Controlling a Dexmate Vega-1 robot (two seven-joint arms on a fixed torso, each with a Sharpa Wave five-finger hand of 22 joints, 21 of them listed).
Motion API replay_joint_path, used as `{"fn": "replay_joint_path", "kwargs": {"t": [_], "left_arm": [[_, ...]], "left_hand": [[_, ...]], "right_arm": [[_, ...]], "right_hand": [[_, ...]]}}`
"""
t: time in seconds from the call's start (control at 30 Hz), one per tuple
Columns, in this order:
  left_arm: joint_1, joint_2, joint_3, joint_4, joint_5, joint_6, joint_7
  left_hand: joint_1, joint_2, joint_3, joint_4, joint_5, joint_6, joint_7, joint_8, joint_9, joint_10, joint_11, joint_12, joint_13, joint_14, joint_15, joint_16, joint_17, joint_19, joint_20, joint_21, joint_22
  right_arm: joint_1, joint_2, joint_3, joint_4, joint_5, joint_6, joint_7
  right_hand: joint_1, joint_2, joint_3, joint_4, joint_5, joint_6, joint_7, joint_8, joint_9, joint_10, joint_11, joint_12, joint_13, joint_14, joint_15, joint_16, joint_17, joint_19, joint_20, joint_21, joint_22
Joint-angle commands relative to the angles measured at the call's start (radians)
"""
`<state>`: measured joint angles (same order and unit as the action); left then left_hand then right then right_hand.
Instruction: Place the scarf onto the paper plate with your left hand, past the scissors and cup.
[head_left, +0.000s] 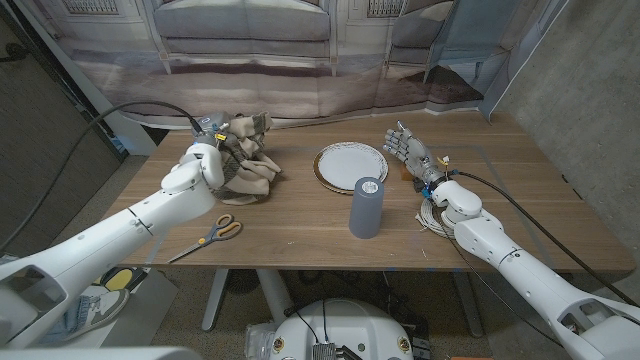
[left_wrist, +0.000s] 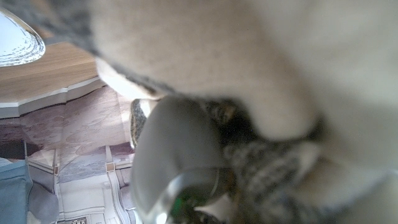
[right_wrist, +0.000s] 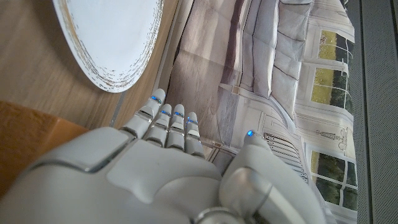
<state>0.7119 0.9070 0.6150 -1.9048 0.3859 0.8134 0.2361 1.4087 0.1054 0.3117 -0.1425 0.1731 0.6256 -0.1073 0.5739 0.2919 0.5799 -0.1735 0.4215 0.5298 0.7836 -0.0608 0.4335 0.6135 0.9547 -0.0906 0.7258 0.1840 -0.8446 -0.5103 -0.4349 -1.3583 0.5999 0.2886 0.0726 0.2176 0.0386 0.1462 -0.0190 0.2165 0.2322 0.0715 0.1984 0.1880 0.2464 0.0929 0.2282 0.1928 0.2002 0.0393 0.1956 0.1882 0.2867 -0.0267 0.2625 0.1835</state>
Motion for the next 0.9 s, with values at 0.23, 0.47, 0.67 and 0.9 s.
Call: {"fn": "replay_joint_path", "kwargs": {"t": [0.23, 0.47, 0.67, 0.9], "left_arm": [[0.004, 0.020, -0.035, -0.031, -0.012, -0.015, 0.002], [0.027, 0.025, -0.057, -0.021, 0.009, -0.103, 0.075], [0.026, 0.023, -0.065, -0.015, 0.024, -0.144, 0.082], [0.018, 0.014, -0.065, 0.000, 0.046, -0.189, 0.084]], "left_hand": [[0.012, 0.004, -0.001, -0.001, 0.003, 0.036, 0.002, 0.015, -0.002, 0.035, -0.002, 0.005, 0.011, 0.045, -0.148, 0.011, 0.061, -0.007, -0.025, 0.023, 0.004], [0.012, 0.001, -0.003, 0.000, 0.003, 0.060, -0.002, 0.021, -0.007, 0.061, -0.010, 0.007, 0.018, 0.059, -0.152, 0.015, 0.075, -0.014, -0.031, 0.033, 0.005], [0.011, -0.001, -0.004, 0.002, 0.003, 0.074, -0.004, 0.025, -0.011, 0.075, -0.013, 0.007, 0.024, 0.066, -0.155, 0.014, 0.080, -0.015, -0.036, 0.042, 0.006], [0.009, -0.005, -0.006, 0.002, 0.003, 0.082, -0.003, 0.027, -0.014, 0.082, -0.016, 0.005, 0.028, 0.078, -0.159, 0.014, 0.084, -0.014, -0.039, 0.050, 0.006]], "right_arm": [[-0.001, -0.004, 0.002, -0.014, -0.003, -0.003, -0.008], [0.003, 0.002, -0.001, -0.001, 0.002, -0.002, 0.001], [-0.002, 0.001, -0.001, -0.002, 0.005, -0.002, 0.003], [-0.009, -0.001, 0.001, -0.007, 0.007, -0.001, 0.002]], "right_hand": [[0.002, 0.012, -0.003, 0.000, -0.002, 0.006, -0.001, -0.001, 0.002, 0.010, 0.003, 0.001, 0.002, 0.008, 0.003, -0.001, 0.002, 0.009, -0.001, -0.003, 0.003], [0.002, 0.012, -0.003, 0.000, -0.002, 0.006, -0.001, -0.001, 0.002, 0.010, 0.002, 0.001, 0.002, 0.009, 0.004, -0.001, 0.002, 0.009, 0.000, -0.004, 0.004], [0.002, 0.012, -0.003, -0.001, -0.002, 0.006, -0.001, -0.001, 0.002, 0.010, 0.003, 0.001, 0.001, 0.010, 0.004, -0.001, 0.002, 0.011, -0.001, -0.004, 0.004], [0.002, 0.012, -0.003, -0.001, -0.002, 0.006, 0.000, -0.001, 0.002, 0.010, 0.002, 0.001, 0.001, 0.010, 0.004, -0.001, 0.002, 0.012, -0.001, -0.005, 0.004]]}}
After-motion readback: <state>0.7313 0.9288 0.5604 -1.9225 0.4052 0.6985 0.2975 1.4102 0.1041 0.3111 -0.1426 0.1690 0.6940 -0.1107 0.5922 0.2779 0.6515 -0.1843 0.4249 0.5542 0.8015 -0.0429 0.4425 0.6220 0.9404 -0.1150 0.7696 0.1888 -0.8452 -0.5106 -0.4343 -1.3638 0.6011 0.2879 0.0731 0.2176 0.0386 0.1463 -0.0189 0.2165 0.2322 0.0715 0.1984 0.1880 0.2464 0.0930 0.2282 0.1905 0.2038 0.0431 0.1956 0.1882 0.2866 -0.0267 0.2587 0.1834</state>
